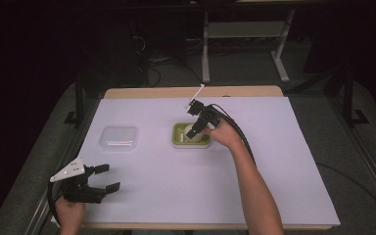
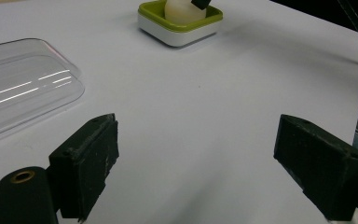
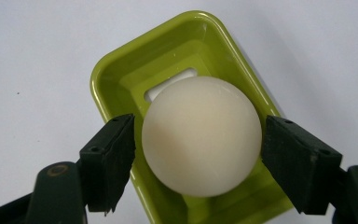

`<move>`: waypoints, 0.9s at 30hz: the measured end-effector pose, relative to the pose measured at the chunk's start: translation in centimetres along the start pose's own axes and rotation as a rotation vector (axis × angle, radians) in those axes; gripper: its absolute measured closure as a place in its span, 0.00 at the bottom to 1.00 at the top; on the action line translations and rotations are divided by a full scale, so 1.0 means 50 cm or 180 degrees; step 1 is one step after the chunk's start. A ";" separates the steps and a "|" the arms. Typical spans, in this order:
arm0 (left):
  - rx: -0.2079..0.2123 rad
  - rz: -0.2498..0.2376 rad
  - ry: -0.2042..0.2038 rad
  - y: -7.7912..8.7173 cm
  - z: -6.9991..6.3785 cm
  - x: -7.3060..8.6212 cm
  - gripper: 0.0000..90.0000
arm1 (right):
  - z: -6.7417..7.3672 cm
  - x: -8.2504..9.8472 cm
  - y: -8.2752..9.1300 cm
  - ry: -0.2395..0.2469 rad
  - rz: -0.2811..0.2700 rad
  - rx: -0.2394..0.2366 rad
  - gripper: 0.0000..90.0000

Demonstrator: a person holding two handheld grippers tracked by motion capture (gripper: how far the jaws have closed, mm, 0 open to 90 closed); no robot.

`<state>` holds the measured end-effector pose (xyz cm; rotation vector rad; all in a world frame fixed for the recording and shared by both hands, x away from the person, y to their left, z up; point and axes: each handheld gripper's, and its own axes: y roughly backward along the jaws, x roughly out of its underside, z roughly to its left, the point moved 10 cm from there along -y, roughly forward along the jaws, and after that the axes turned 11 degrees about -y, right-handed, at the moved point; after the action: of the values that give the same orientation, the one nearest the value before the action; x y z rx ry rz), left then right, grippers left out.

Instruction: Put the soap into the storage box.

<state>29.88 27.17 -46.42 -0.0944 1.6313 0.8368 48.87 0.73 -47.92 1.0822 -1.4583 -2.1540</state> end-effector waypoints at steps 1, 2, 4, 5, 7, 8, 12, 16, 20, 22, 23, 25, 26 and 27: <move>0.0001 -0.0007 0.0007 0.000 0.000 -0.001 0.15 | -0.001 0.002 0.003 -0.0006 -0.0001 0.0003 0.27; 0.0001 -0.0007 0.0004 0.000 0.000 -0.001 0.15 | 0.000 0.004 0.005 -0.0034 0.0002 -0.0010 0.26; 0.0001 0.0001 0.0015 0.000 -0.001 0.000 0.15 | -0.001 0.008 0.013 -0.0033 -0.0015 -0.0048 0.26; 0.0001 0.0000 0.0017 -0.001 -0.001 0.000 0.15 | -0.002 0.011 0.020 -0.0042 -0.0037 -0.0049 0.26; 0.0000 0.0000 0.0019 -0.002 -0.002 0.000 0.15 | -0.001 0.013 0.029 -0.0063 -0.0082 -0.0105 0.26; 0.0000 0.0000 0.0019 -0.002 -0.002 0.000 0.15 | -0.001 0.013 0.029 -0.0063 -0.0082 -0.0105 0.26; 0.0001 0.0009 0.0016 -0.001 -0.001 0.001 0.15 | -0.002 0.029 0.048 -0.0056 -0.0161 -0.0087 0.26; 0.0005 -0.0005 0.0023 -0.002 -0.003 -0.001 0.15 | -0.007 0.045 0.058 -0.0099 -0.0145 -0.0109 0.25; 0.0003 0.0002 0.0019 -0.002 -0.003 0.000 0.15 | -0.008 0.055 0.070 -0.0136 -0.0231 -0.0163 0.26; 0.0000 0.0005 0.0025 -0.002 -0.003 0.000 0.15 | -0.012 0.065 0.079 -0.0154 -0.0285 -0.0197 0.26; -0.0001 0.0009 0.0019 -0.002 -0.002 0.001 0.15 | -0.012 0.069 0.083 -0.0193 -0.0277 -0.0207 0.26; -0.0002 0.0008 0.0023 -0.002 -0.002 0.001 0.15 | -0.014 0.071 0.085 -0.0167 -0.0307 -0.0196 0.26; -0.0003 0.0010 0.0018 -0.002 -0.002 0.001 0.15 | -0.013 0.077 0.094 -0.0204 -0.0342 -0.0214 0.26; -0.0003 0.0010 0.0018 -0.002 -0.002 0.001 0.15 | -0.013 0.077 0.094 -0.0204 -0.0342 -0.0214 0.26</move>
<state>29.84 27.07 -46.51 -0.0952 1.6368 0.8404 46.13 -4.10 -45.43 1.1008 -1.3730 -2.3142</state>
